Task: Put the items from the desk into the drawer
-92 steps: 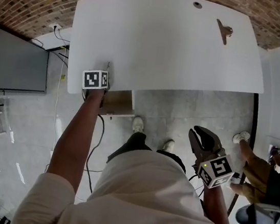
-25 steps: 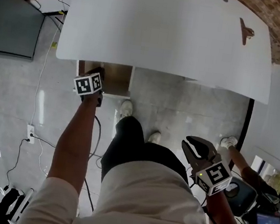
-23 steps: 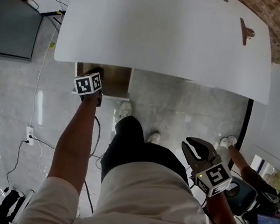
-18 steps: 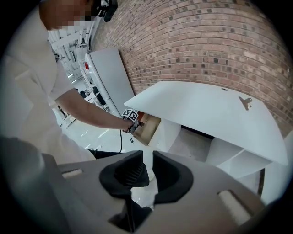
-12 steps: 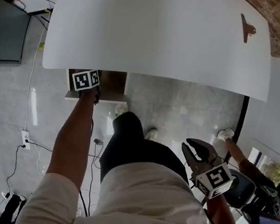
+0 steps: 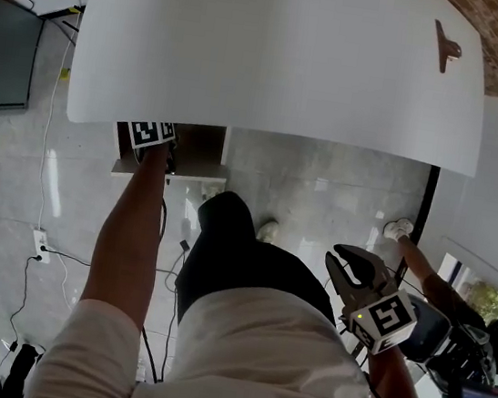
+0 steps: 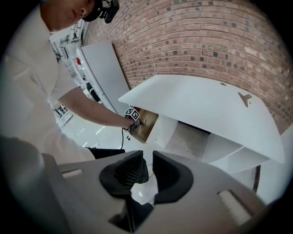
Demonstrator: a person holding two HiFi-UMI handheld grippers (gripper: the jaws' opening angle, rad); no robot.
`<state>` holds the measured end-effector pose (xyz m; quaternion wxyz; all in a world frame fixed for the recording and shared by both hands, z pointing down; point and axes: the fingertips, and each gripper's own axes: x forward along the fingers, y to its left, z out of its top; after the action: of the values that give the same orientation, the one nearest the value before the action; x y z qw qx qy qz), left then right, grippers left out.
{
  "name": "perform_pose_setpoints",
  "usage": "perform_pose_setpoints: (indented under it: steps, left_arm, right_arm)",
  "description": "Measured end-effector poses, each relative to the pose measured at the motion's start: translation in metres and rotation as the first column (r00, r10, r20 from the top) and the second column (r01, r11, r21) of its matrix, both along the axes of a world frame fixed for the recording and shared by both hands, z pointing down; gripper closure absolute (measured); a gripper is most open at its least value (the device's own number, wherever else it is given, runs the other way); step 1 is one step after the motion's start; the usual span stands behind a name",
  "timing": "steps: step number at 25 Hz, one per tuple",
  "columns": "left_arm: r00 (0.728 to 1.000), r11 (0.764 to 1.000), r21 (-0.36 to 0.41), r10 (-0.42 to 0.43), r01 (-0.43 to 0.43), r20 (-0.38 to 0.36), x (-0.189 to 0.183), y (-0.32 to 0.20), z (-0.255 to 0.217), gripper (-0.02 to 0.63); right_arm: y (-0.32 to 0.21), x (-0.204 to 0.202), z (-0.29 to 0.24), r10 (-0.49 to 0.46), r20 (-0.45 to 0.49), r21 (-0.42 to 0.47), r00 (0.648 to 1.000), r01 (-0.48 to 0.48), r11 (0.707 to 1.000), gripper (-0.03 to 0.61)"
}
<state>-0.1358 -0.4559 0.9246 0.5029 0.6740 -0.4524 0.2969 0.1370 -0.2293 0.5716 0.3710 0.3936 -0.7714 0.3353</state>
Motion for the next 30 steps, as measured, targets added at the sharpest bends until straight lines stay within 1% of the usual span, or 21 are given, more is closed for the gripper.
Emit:
perform_pose_setpoints:
  steps: [1, 3, 5, 8, 11, 16, 19, 22, 26, 30]
  left_arm:
    - [1.000, 1.000, 0.000, 0.001, -0.001, 0.001, 0.000, 0.000, 0.000, 0.549]
    - [1.000, 1.000, -0.001, 0.002, -0.002, 0.004, 0.001, 0.000, -0.001, 0.526]
    - [1.000, 1.000, 0.002, 0.005, -0.005, 0.007, 0.001, -0.001, -0.003, 0.526]
    - [1.000, 0.999, 0.034, 0.015, -0.015, 0.010, 0.001, -0.005, -0.013, 0.526]
    - [1.000, 0.996, 0.086, 0.029, -0.030, 0.012, -0.003, -0.005, -0.034, 0.526]
    - [0.999, 0.992, 0.116, 0.040, -0.043, 0.022, -0.011, 0.017, -0.064, 0.526]
    - [0.999, 0.989, 0.142, 0.048, -0.051, 0.022, -0.012, 0.038, -0.088, 0.526]
    - [0.998, 0.983, 0.173, 0.061, -0.062, 0.009, -0.011, 0.070, -0.116, 0.526]
    - [0.997, 0.966, 0.246, 0.082, -0.082, 0.009, -0.012, 0.104, -0.161, 0.526]
    - [0.994, 0.947, 0.303, 0.103, -0.109, 0.036, -0.010, 0.156, -0.205, 0.528]
  right_arm:
    - [0.000, -0.001, 0.000, 0.001, 0.000, -0.001, 1.000, -0.001, 1.000, 0.525]
    - [0.000, -0.003, -0.002, -0.001, 0.001, -0.005, 1.000, 0.001, 1.000, 0.525]
    - [0.001, -0.005, -0.006, 0.004, 0.006, -0.009, 1.000, -0.004, 1.000, 0.525]
    - [0.004, -0.010, -0.013, 0.033, 0.015, -0.023, 0.999, -0.033, 0.999, 0.525]
    - [0.015, -0.020, -0.018, 0.003, 0.033, -0.020, 0.999, -0.002, 1.000, 0.525]
    - [0.033, -0.034, -0.030, -0.022, 0.066, 0.004, 0.998, 0.022, 1.000, 0.525]
    - [0.053, -0.033, -0.037, -0.048, 0.067, 0.028, 0.997, 0.046, 0.999, 0.525]
    - [0.072, -0.038, -0.050, -0.052, 0.082, 0.057, 0.995, 0.047, 0.997, 0.525]
    - [0.098, -0.044, -0.057, -0.080, 0.104, 0.140, 0.991, 0.065, 0.988, 0.525]
    - [0.142, -0.043, -0.067, -0.103, 0.132, 0.228, 0.986, 0.071, 0.971, 0.525]
